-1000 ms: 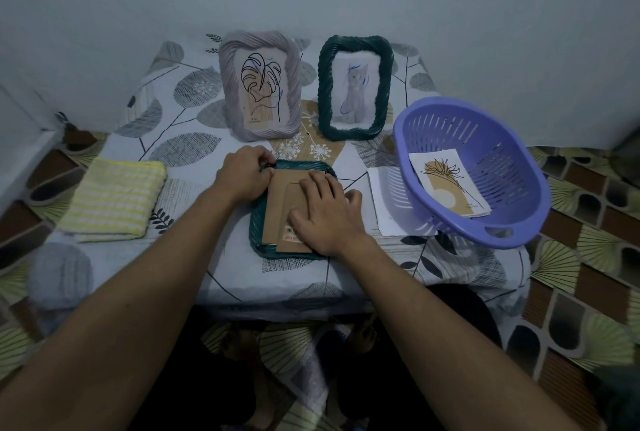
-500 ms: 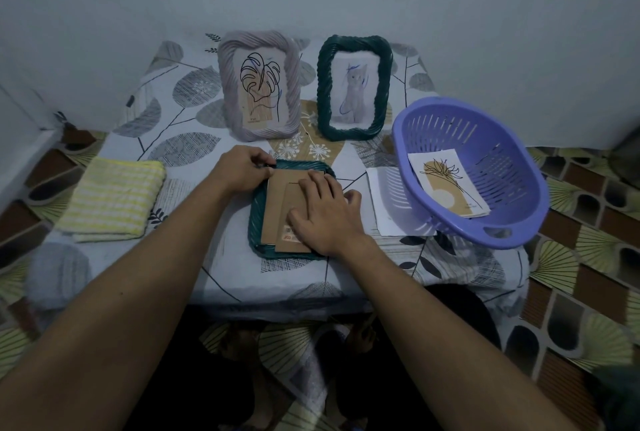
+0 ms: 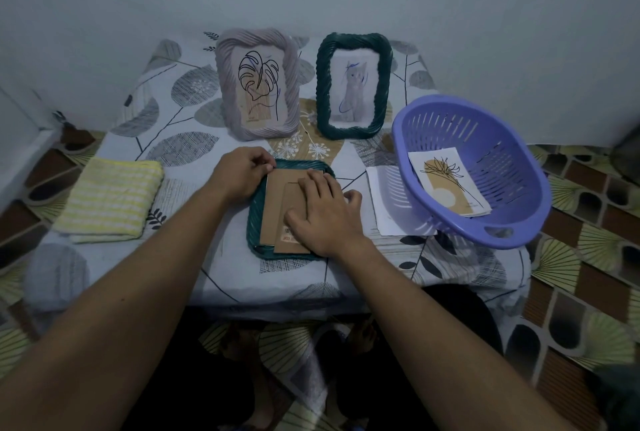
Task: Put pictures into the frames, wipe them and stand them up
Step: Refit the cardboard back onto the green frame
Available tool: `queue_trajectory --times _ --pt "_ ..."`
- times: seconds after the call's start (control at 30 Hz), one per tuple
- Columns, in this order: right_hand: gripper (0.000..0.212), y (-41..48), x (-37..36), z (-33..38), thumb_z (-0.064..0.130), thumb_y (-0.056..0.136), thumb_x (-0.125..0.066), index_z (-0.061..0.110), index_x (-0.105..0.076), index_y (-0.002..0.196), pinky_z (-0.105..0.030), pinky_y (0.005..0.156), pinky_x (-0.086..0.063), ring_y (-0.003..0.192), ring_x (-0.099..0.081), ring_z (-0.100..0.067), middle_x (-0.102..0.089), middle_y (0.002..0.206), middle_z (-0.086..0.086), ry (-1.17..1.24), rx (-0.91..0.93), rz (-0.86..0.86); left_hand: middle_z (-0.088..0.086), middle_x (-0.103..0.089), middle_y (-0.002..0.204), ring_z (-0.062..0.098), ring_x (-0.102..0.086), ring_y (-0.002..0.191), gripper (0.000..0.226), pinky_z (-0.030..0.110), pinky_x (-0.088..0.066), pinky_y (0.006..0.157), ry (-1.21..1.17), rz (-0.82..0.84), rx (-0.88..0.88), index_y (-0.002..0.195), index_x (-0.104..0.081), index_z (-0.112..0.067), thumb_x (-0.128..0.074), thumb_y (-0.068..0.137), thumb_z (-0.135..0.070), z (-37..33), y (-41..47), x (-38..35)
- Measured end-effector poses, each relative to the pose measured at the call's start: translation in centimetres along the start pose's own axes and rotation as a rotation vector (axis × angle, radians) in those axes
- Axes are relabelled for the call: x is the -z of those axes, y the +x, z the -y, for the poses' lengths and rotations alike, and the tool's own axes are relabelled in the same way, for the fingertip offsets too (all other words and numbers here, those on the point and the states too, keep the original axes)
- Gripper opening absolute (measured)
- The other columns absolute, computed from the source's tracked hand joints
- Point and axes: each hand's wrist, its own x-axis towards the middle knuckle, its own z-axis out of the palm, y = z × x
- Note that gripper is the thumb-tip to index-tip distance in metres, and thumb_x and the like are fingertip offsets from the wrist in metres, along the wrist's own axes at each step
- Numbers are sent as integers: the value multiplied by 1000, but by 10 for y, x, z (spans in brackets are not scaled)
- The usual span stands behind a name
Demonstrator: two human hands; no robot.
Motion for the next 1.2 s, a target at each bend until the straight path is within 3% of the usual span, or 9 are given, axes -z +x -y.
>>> queue_trajectory --times 0.33,0.43,0.57,0.7,0.8,0.93,1.2 --pt "72 1 0 0 59 86 -26 24 -32 148 -52 108 -19 148 -15 -16 -21 162 4 -12 0 15 -3 -68 96 14 -60 94 19 20 -36 81 -30 -3 -28 103 -76 -20 -58 98 -14 4 -5 4" --pt "72 0 0 0 58 86 -25 23 -33 148 -51 107 -19 148 -16 -17 -21 162 3 -11 4 11 0 -70 111 18 -61 109 25 21 -37 88 -44 25 -23 113 -74 -21 -53 101 -14 5 -10 4" --pt "72 0 2 0 58 85 -25 24 -31 149 -53 110 -17 149 -13 -16 -18 163 4 11 0 36 6 -58 137 23 -51 127 41 22 -30 98 -108 13 -19 145 -50 -19 -48 104 -20 5 -30 5" --pt "73 1 5 0 58 85 -25 26 -29 150 -54 112 -14 151 -10 -16 -15 164 4 39 -8 78 12 -53 140 32 -45 132 48 41 -32 102 9 17 -60 145 -39 -13 -47 103 -34 1 -52 1" --pt "66 4 7 -3 55 92 -31 27 -27 152 -53 113 -12 151 -8 -15 -13 165 5 75 -16 123 8 -29 161 31 -18 149 80 51 -13 118 210 96 18 157 -16 -19 -26 94 -68 7 -68 -6" --pt "61 9 14 -4 48 98 -34 28 -23 155 -50 113 -8 151 -4 -12 -11 165 8 146 -45 206 -7 1 167 26 2 153 107 60 9 118 420 194 25 158 7 -28 3 71 -90 17 -77 -13" --pt "51 11 21 -6 41 103 -33 30 -29 152 -45 109 -12 148 -11 -12 -18 163 8 162 -44 214 -6 0 167 26 2 153 109 57 7 121 437 120 -15 158 7 -27 -1 71 -92 19 -82 -20"
